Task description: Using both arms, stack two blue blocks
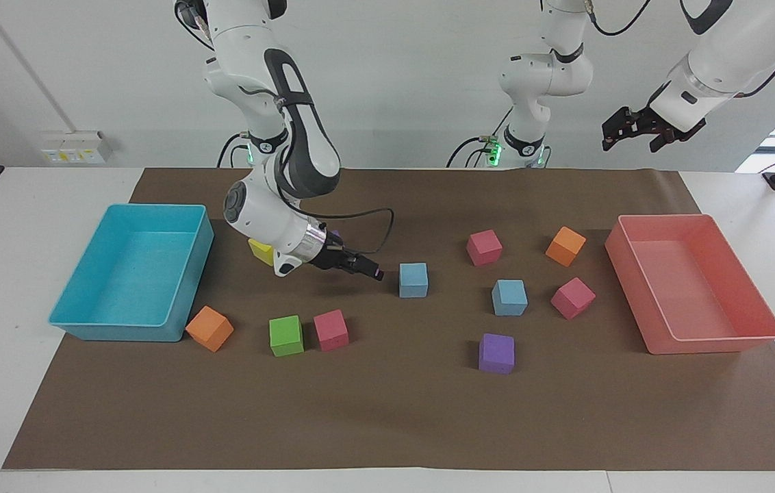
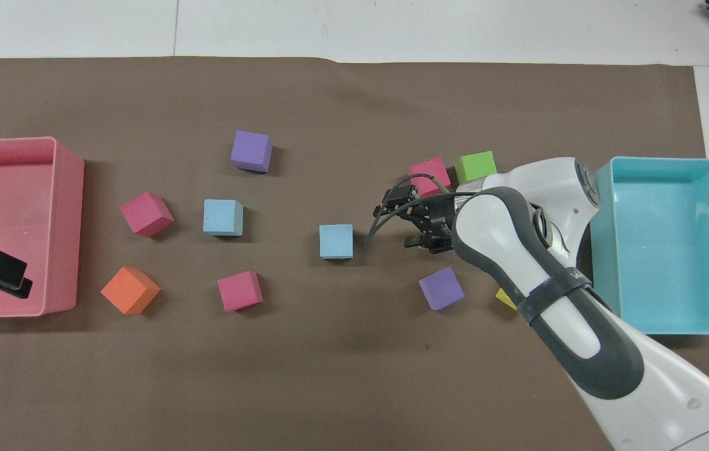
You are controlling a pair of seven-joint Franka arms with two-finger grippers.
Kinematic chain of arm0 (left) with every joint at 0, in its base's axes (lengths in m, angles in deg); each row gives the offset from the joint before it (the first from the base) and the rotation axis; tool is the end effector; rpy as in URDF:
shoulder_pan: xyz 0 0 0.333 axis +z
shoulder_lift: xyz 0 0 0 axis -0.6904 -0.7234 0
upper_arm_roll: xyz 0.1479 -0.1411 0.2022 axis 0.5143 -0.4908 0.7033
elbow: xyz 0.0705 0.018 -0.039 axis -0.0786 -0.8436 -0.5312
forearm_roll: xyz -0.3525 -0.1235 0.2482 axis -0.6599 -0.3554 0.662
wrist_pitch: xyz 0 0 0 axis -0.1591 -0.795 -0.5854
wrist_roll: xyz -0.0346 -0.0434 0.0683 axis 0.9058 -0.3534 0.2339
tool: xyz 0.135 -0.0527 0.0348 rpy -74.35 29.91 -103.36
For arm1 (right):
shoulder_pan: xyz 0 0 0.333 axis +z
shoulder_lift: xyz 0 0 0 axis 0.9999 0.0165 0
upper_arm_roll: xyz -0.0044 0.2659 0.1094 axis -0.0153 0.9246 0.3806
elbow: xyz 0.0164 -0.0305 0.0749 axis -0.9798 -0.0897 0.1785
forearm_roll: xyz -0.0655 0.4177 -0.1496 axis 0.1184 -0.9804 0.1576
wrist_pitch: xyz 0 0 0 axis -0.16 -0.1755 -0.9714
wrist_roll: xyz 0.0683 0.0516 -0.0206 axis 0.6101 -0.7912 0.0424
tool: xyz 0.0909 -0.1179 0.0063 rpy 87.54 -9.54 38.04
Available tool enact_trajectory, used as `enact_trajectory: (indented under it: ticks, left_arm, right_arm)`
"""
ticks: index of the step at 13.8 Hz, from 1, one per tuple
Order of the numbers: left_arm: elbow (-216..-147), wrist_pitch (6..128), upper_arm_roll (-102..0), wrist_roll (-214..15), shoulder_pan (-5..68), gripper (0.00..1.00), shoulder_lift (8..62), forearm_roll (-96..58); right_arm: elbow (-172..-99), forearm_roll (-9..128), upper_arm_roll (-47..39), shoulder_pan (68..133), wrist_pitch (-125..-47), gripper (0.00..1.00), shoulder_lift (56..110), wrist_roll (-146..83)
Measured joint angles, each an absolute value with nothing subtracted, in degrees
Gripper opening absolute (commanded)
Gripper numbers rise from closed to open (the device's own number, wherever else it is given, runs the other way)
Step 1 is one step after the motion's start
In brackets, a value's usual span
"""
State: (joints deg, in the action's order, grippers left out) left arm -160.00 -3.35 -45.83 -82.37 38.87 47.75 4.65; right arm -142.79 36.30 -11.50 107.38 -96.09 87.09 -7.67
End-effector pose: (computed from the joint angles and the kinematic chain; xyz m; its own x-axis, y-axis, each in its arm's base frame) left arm 0.5426 -0.0258 0.5758 0.9542 -0.0743 -0.2898 -0.0665 -0.9971 0.0367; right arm 0.6124 0.2535 0.2215 0.8321 -0.3918 -0.3926 -0.5528 -0.6447 -0.5280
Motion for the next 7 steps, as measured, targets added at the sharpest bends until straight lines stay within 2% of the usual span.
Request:
enact_trajectory:
  ticks: [1,4,5,7]
  left_arm:
    - [-159.99,-3.35,-45.83,-82.37,38.87,1.00,47.80,4.65]
    - [-159.98,-3.35,-45.82,-82.37,38.87,1.00,47.80,4.65]
    - [-159.98,-3.35,-45.82,-82.37,38.87,1.00,47.80,4.65]
    - [-159.98,-3.35,-45.82,-82.37,38.87,1.00,47.80,4.65]
  right_arm:
    - [-142.79,36.06,-11.50,107.38,-96.11,0.80,87.36,-7.67]
    - [-142.79,35.94,-11.47,107.38,-96.12,0.14,87.82,-7.67]
    - [-142.79,35.94,-11.45,107.38,-96.12,0.00,87.95,-7.69]
    - [-142.79,35.94,-11.44,107.39,-96.13,0.00,88.06,-8.19]
